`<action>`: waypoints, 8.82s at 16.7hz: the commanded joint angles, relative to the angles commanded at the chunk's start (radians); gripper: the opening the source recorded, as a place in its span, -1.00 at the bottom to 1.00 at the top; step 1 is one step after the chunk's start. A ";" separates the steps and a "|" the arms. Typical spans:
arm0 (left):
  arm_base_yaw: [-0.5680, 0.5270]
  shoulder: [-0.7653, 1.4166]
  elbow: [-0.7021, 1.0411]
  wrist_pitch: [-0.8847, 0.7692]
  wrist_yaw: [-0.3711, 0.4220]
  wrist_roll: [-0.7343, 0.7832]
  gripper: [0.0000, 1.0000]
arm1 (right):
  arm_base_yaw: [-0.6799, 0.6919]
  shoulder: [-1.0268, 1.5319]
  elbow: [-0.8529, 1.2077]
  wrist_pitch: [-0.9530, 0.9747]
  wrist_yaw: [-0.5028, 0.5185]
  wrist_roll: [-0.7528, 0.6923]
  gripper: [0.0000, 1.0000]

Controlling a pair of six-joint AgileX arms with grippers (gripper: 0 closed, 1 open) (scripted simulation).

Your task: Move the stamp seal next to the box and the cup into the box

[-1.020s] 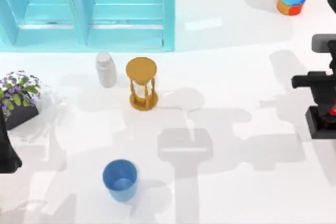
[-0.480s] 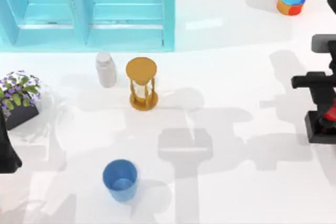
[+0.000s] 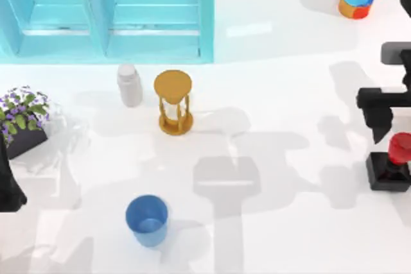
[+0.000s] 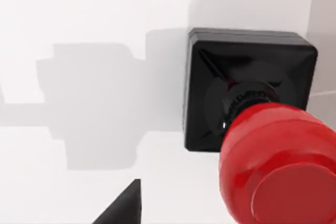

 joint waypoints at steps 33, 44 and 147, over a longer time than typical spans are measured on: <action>0.000 0.000 0.000 0.000 0.000 0.000 1.00 | 0.416 0.272 0.593 -0.348 0.002 0.413 1.00; 0.000 0.000 0.000 0.000 0.000 0.000 1.00 | 0.820 0.496 0.758 -0.258 0.003 0.826 1.00; 0.000 0.000 0.000 0.000 0.000 0.000 1.00 | -0.887 -0.146 -0.290 0.143 -0.030 -0.894 -1.00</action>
